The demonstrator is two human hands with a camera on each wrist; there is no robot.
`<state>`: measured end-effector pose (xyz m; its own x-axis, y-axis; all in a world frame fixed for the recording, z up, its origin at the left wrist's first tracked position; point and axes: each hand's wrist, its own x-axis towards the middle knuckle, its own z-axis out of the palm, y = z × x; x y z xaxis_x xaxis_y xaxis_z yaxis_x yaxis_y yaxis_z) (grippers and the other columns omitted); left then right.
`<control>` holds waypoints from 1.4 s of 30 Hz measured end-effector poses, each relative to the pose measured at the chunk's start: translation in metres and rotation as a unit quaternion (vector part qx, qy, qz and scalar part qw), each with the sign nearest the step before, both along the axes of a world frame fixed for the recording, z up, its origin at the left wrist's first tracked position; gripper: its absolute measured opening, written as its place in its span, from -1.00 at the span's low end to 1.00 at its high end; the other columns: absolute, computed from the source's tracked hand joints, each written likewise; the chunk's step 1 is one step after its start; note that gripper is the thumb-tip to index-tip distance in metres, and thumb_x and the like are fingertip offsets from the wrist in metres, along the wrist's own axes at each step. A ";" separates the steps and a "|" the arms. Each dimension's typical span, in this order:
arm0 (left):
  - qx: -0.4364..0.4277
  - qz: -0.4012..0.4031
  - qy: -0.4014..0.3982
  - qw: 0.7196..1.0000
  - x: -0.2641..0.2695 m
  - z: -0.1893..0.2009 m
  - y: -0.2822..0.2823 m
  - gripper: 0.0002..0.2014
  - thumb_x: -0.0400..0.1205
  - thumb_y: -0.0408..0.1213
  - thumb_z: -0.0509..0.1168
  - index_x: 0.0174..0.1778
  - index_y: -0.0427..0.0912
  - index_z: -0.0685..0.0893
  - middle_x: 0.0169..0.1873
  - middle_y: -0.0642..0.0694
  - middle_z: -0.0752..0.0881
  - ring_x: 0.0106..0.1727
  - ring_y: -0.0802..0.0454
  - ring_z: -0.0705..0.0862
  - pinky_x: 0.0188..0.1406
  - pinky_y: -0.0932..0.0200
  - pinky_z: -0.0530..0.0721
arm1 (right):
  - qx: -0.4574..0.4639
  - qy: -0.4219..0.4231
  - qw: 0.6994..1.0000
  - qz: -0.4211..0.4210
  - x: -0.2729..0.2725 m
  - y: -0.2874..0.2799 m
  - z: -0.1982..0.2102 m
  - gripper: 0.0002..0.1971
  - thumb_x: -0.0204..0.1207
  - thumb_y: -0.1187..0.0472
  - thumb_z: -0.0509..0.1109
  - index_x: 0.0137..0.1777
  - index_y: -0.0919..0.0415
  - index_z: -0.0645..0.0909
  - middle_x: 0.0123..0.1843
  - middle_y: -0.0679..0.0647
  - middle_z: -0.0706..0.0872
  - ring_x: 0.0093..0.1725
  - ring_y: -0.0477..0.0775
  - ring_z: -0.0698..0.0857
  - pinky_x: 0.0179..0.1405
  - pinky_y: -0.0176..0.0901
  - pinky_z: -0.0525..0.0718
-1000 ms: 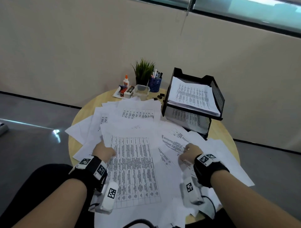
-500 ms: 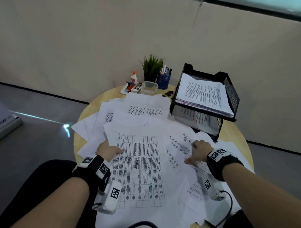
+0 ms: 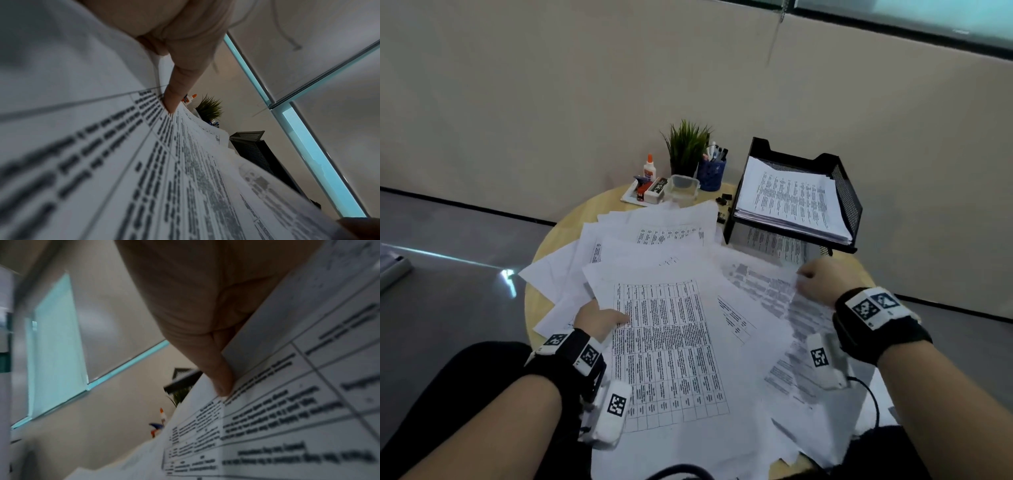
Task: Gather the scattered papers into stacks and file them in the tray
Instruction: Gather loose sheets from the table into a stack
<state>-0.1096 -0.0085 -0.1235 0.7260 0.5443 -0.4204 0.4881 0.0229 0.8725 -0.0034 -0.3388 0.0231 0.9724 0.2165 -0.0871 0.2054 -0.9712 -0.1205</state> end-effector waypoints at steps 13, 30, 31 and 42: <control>-0.008 -0.054 -0.033 0.998 -0.008 0.008 -0.022 -0.36 0.44 -0.30 0.52 0.41 -0.39 0.49 0.33 -0.26 0.61 0.32 -0.22 0.58 0.31 -0.01 0.46 | 0.189 -0.184 0.962 -0.067 -0.034 -0.040 0.094 -0.86 0.51 0.34 0.34 -0.17 0.34 0.71 -0.28 0.32 0.72 -0.29 0.25 0.64 -0.36 -0.18 0.49; -0.159 -0.066 -0.124 0.977 0.001 0.020 -0.055 -0.64 0.46 -0.42 0.50 0.17 -0.23 0.65 0.05 -0.08 0.71 0.05 -0.01 0.69 0.21 0.12 0.53 | 0.244 0.159 0.944 -0.157 -0.045 -0.007 -0.099 -0.67 0.48 0.17 0.50 0.15 0.29 0.54 0.03 0.16 0.57 -0.03 0.09 0.56 -0.07 -0.17 0.43; -0.154 -0.067 -0.122 0.978 0.002 0.019 -0.057 -0.57 0.41 -0.39 0.55 0.18 -0.22 0.63 0.10 -0.07 0.71 0.09 -0.03 0.69 0.28 0.07 0.52 | 0.247 0.171 0.941 -0.152 -0.044 -0.004 -0.102 -0.57 0.48 0.13 0.51 0.27 0.30 0.51 0.09 0.15 0.56 0.06 0.11 0.56 0.01 -0.18 0.43; -0.141 -0.081 -0.199 0.966 -0.004 0.036 -0.066 -0.65 0.51 -0.61 0.30 0.12 -0.15 0.55 0.06 -0.16 0.70 0.01 0.05 0.66 -0.17 0.27 0.55 | 0.414 0.171 0.877 -0.174 -0.038 0.008 -0.100 -0.19 0.35 0.06 0.61 0.47 0.50 0.37 0.33 0.38 0.58 0.17 0.35 0.64 0.22 0.20 0.60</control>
<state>-0.1136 -0.0742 -0.0875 0.9271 0.3138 -0.2050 0.1318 0.2390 0.9620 -0.0411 -0.3304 -0.0774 0.9397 0.0382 -0.3399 -0.2722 -0.5183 -0.8107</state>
